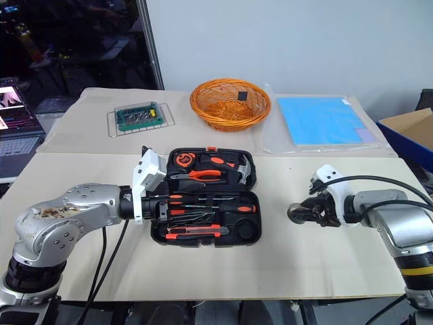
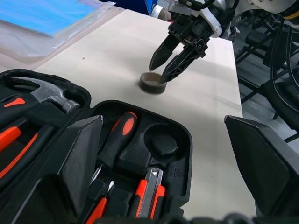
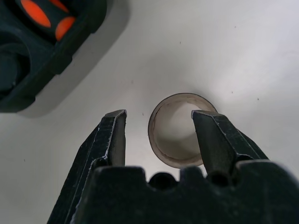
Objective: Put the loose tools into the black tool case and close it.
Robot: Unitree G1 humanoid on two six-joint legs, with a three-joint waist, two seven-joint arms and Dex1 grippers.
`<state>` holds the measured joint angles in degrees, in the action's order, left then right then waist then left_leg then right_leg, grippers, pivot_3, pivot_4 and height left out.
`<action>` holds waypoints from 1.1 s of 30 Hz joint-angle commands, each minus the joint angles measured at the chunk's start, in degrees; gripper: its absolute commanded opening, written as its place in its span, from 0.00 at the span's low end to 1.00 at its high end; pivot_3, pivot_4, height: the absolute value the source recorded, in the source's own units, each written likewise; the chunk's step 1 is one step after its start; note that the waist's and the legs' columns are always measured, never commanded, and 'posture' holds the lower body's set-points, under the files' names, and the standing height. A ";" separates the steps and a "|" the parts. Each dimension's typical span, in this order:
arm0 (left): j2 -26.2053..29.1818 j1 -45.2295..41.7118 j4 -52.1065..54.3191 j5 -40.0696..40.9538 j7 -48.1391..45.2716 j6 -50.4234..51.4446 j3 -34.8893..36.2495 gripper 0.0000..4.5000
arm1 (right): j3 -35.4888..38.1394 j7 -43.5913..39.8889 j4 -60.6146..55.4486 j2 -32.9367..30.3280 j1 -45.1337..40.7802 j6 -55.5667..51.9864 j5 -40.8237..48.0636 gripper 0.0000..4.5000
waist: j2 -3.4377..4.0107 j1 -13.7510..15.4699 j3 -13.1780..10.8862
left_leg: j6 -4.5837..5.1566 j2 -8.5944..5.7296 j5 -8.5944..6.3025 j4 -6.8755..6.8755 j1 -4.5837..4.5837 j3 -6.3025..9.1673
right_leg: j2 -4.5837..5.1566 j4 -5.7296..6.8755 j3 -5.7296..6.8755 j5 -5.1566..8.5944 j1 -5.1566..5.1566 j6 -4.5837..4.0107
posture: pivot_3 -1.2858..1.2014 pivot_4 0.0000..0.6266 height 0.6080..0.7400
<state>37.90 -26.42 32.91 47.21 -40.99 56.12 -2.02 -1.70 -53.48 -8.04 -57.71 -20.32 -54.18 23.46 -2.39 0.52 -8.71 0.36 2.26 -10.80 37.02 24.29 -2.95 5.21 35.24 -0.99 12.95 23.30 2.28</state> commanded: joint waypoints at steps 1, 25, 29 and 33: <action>0.22 -1.53 1.05 0.14 0.01 -0.68 0.16 1.00 | -0.17 -0.03 -2.12 -1.70 0.16 -0.28 -1.08 0.58 | 0.00 0.02 0.00 | 0.00 -0.01 0.00 0.00 0.00 0.00 | 0.01 0.00 0.00 0.00 0.00 0.00 | 0.52 0.24 1.00; 5.39 3.72 0.64 2.13 -10.15 -5.58 4.31 1.00 | -3.29 -2.56 -14.68 -0.78 -3.75 -0.66 -0.70 0.02 | 0.06 -0.17 -0.04 | 0.00 -0.02 0.00 0.01 0.03 0.00 | 0.02 0.00 0.00 0.00 0.03 0.01 | 0.52 0.24 1.00; 9.19 10.82 -2.25 -0.90 -18.89 -13.55 7.78 1.00 | -8.78 -2.10 -23.92 2.69 -10.51 -5.67 2.38 0.02 | 0.09 -0.73 -0.05 | 0.00 0.09 0.00 -0.01 0.00 -0.02 | -0.05 0.10 0.00 0.04 0.13 -0.06 | 0.52 0.24 1.00; 14.75 16.74 -6.99 1.15 -31.16 -15.95 10.43 1.00 | -19.93 -1.60 -26.72 6.90 -16.65 -6.53 -0.67 0.02 | 0.08 -1.31 -0.06 | -0.02 0.27 0.00 -0.01 -0.08 -0.17 | -0.10 0.20 0.03 0.29 0.22 -0.49 | 0.52 0.24 1.00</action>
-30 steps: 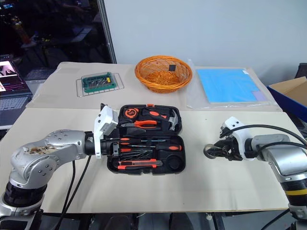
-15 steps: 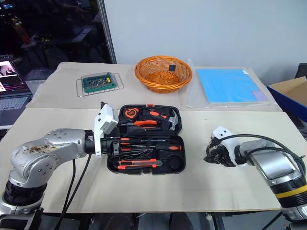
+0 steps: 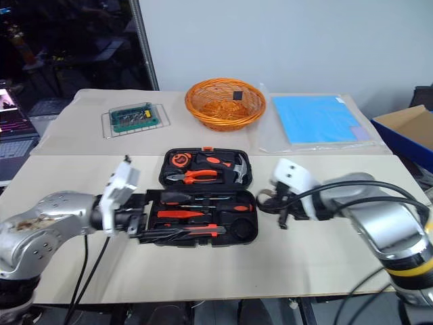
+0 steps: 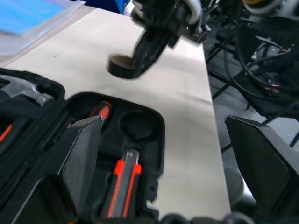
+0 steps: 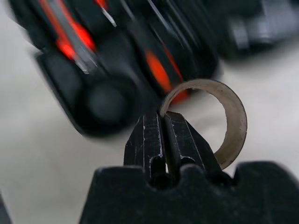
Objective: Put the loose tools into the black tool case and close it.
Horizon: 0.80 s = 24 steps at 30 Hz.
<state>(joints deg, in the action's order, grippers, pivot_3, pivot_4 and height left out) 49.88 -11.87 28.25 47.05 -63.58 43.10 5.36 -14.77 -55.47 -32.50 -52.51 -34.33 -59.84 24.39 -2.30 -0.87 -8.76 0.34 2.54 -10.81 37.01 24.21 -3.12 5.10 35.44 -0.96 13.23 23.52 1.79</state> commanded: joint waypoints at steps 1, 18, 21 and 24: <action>3.42 3.10 -2.78 1.43 -10.47 -3.72 3.17 1.00 | -8.96 0.62 -1.76 2.10 -3.18 -0.64 -2.68 0.02 | -0.03 0.31 -0.02 | -0.01 -0.02 0.01 0.00 0.04 0.02 | 0.02 0.11 0.03 0.04 0.07 -0.06 | 0.52 0.24 1.00; 4.05 8.62 -3.43 -2.73 -12.40 -10.58 5.53 1.00 | -17.82 -4.75 -0.70 -3.75 -0.86 4.71 -9.96 0.02 | -0.03 1.35 -0.02 | -0.03 -0.04 0.02 0.24 0.47 -0.05 | 0.10 0.61 0.01 0.00 0.70 0.09 | 0.52 0.24 1.00; 3.85 8.33 -3.42 -2.85 -11.78 -10.77 5.20 1.00 | -18.59 -5.59 0.07 -3.24 -0.37 5.87 -10.38 0.02 | -0.03 1.41 -0.01 | -0.03 -0.05 0.02 0.25 0.48 -0.07 | 0.11 0.61 0.01 -0.01 0.69 0.10 | 0.52 0.24 1.00; 3.72 7.83 -3.84 -2.97 -11.38 -10.80 4.94 1.00 | -18.49 -5.96 1.32 -2.37 0.19 7.53 -10.81 0.21 | -0.04 1.45 -0.01 | -0.03 -0.07 0.01 0.25 0.48 -0.05 | 0.12 0.60 0.01 -0.02 0.67 0.14 | 0.52 0.24 1.00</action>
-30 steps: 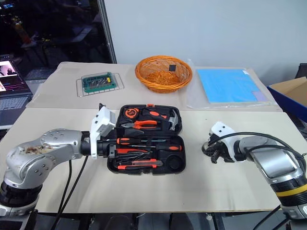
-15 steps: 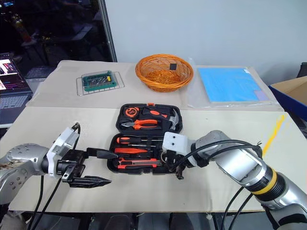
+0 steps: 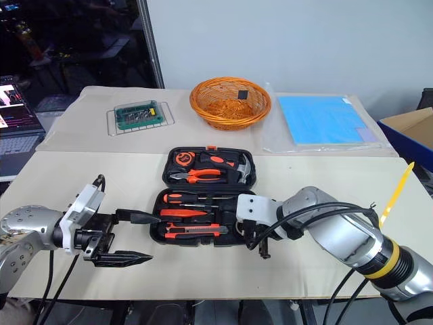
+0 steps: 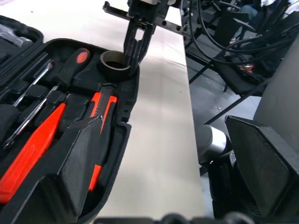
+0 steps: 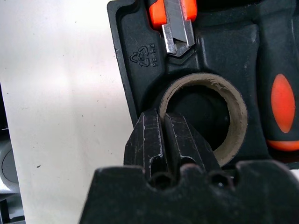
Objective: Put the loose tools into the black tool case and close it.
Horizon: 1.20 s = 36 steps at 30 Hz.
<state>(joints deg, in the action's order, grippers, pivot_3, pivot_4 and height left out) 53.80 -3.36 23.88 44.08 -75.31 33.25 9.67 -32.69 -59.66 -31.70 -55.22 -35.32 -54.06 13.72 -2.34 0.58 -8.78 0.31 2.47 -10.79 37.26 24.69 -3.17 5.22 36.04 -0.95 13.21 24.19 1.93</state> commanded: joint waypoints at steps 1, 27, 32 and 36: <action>-0.24 -0.87 0.37 0.00 0.58 -0.84 0.60 1.00 | -0.21 -1.93 0.82 0.57 1.25 2.25 -0.11 0.29 | 0.00 0.01 0.00 | 0.00 0.00 0.00 0.00 0.00 0.00 | 0.00 0.00 0.00 0.00 0.00 0.00 | 0.52 0.24 1.00; -23.98 -46.05 -45.02 -14.98 50.35 26.59 -4.11 1.00 | 34.26 30.24 39.49 26.26 -11.64 -8.98 7.63 0.58 | -0.10 -1.56 -0.04 | 0.03 -0.04 0.02 0.51 0.15 0.24 | -0.23 0.27 -0.11 -0.32 -0.06 0.19 | 0.52 0.24 1.00; -25.07 -49.46 -54.03 -18.03 49.73 25.52 -4.97 1.00 | 30.42 28.45 57.70 29.21 -17.01 -2.94 3.38 0.58 | -0.09 -1.83 -0.04 | 0.08 -0.08 -0.03 0.46 0.34 0.24 | -0.18 0.21 -0.10 -0.32 0.08 0.22 | 0.52 0.24 1.00; -25.59 -50.58 -57.94 -19.23 48.05 25.07 -5.13 0.74 | 29.54 27.10 66.04 30.32 -19.34 0.98 1.26 0.33 | -0.09 -1.68 -0.04 | 0.08 -0.21 -0.03 0.48 0.46 0.28 | -0.04 0.15 -0.05 -0.39 0.08 0.35 | 0.52 0.24 1.00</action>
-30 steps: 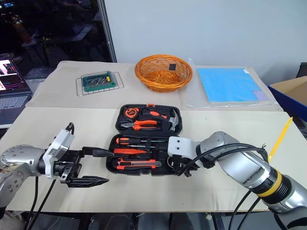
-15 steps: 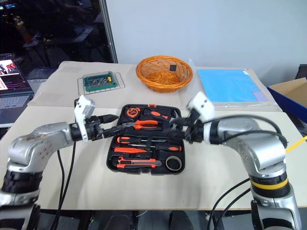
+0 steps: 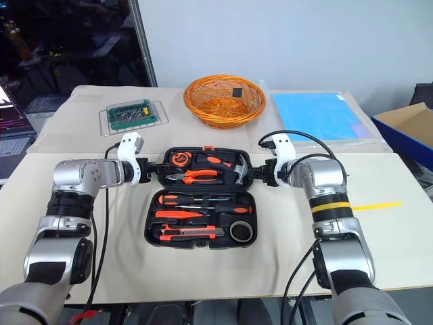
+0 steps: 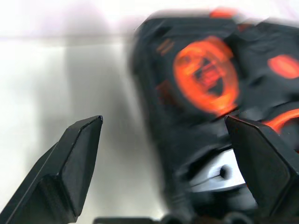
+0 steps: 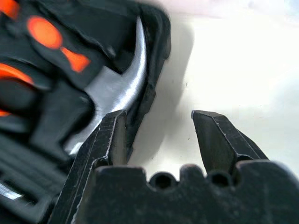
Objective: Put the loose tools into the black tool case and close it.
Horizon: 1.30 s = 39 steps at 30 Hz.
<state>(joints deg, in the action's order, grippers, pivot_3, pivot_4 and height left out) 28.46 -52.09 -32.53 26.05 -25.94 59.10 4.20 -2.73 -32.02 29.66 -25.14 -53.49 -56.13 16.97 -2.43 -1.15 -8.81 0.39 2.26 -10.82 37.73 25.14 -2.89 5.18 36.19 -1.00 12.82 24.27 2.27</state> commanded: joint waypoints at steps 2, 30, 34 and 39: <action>-0.33 -2.24 -2.55 -1.19 -2.26 -1.07 0.84 0.59 | 0.46 -1.21 5.73 0.82 -2.26 2.95 -1.31 0.19 | 0.00 0.10 0.00 | -0.01 -0.08 0.00 0.03 -0.01 0.04 | 0.08 0.01 0.02 -0.05 -0.06 0.08 | 0.52 0.24 1.00; 0.99 12.48 21.26 -13.41 -24.94 -45.12 -8.74 0.00 | 8.43 -4.93 -40.08 -3.23 22.01 26.58 0.38 0.00 | 0.16 0.68 -0.68 | -0.13 -0.20 -0.06 0.02 1.14 0.09 | 0.22 0.03 0.06 -0.18 0.88 0.32 | 0.52 0.24 1.00; 2.86 17.11 21.42 -17.87 -25.49 -54.79 -9.99 0.00 | 8.99 -5.42 -50.44 -6.16 31.87 29.76 -1.36 0.00 | 0.17 0.64 -0.68 | 0.07 -0.22 -0.19 0.12 1.12 -0.07 | 0.28 -0.09 0.02 -0.16 0.80 0.35 | 0.52 0.24 1.00; 6.69 21.31 21.77 -16.75 -28.73 -57.34 -7.17 0.00 | 10.22 -7.53 -61.21 -12.80 46.87 34.02 -4.90 0.00 | 0.24 0.95 -0.65 | 0.17 -0.18 -0.09 0.15 0.11 -0.11 | 0.24 -0.21 0.05 -0.13 -0.08 0.30 | 0.52 0.24 1.00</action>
<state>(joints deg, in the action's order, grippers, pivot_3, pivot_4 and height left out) 34.33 -31.92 -12.05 9.20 -52.08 1.48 -1.70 6.81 -37.59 -25.52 -36.41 -8.82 -25.13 11.91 -2.19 -0.20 -9.46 0.54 2.14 -10.93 37.88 24.96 -3.04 5.41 35.98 -0.94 12.78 23.92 2.52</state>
